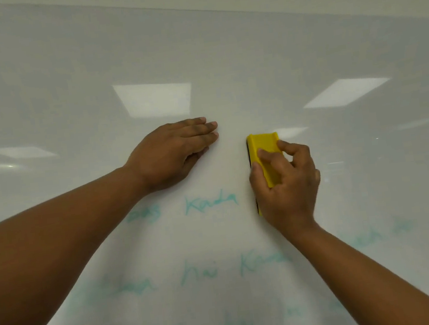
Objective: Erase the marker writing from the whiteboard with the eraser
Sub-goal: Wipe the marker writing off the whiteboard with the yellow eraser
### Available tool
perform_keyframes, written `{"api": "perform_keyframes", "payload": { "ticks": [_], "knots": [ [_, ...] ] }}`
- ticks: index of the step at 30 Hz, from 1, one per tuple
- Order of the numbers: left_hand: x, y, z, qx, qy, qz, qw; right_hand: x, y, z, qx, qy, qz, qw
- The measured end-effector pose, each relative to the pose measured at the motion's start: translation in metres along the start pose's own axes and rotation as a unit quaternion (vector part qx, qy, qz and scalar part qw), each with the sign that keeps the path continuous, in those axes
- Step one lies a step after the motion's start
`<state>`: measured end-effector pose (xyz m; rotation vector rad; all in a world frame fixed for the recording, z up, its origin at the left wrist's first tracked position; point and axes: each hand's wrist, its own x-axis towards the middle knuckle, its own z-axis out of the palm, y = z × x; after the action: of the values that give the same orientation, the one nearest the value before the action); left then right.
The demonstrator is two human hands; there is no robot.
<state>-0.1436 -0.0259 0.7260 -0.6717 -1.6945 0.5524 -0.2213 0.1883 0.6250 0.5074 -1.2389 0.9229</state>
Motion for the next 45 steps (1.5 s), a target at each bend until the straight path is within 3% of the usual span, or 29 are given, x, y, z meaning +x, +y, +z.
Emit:
{"api": "perform_keyframes", "payload": {
  "ticks": [2,5,7,12,16,18,23,29,33,34,39,45],
  "knots": [
    [-0.002,0.0,0.001,0.006,0.022,-0.013,1.0,0.001,-0.026,0.015,-0.026,0.016,0.033,0.999],
    [-0.007,-0.003,-0.003,0.002,0.057,-0.066,0.996,-0.022,-0.06,0.032,-0.036,-0.037,-0.075,0.996],
    [-0.016,-0.011,-0.01,-0.001,0.063,-0.075,0.995,-0.026,-0.058,0.031,-0.032,-0.049,-0.095,0.994],
    [-0.042,-0.038,-0.027,0.004,0.038,-0.049,0.998,-0.002,-0.069,0.041,-0.032,0.028,0.065,0.997],
    [-0.043,-0.042,-0.028,0.0,0.057,-0.105,0.993,-0.038,-0.112,0.062,-0.021,-0.027,-0.079,0.996],
    [-0.044,-0.044,-0.029,-0.016,0.055,-0.117,0.991,-0.042,-0.104,0.055,-0.022,-0.044,-0.105,0.993],
    [-0.05,-0.05,-0.031,-0.026,0.051,-0.092,0.994,-0.004,-0.099,0.057,-0.014,0.013,-0.004,1.0],
    [-0.056,-0.049,-0.03,-0.025,0.045,-0.097,0.994,-0.032,-0.087,0.05,0.015,-0.057,-0.134,0.989],
    [-0.058,-0.048,-0.028,-0.019,0.05,-0.105,0.993,0.019,-0.067,0.044,-0.009,0.003,0.002,1.0],
    [-0.057,-0.049,-0.029,-0.015,0.05,-0.103,0.993,0.02,-0.071,0.047,-0.009,0.002,0.002,1.0],
    [-0.058,-0.054,-0.032,0.061,0.053,-0.121,0.989,-0.036,-0.082,0.052,0.06,-0.077,-0.164,0.982],
    [-0.062,-0.055,-0.04,0.059,-0.002,-0.131,0.99,-0.03,-0.082,0.051,0.069,-0.094,-0.118,0.986]
  ]
}}
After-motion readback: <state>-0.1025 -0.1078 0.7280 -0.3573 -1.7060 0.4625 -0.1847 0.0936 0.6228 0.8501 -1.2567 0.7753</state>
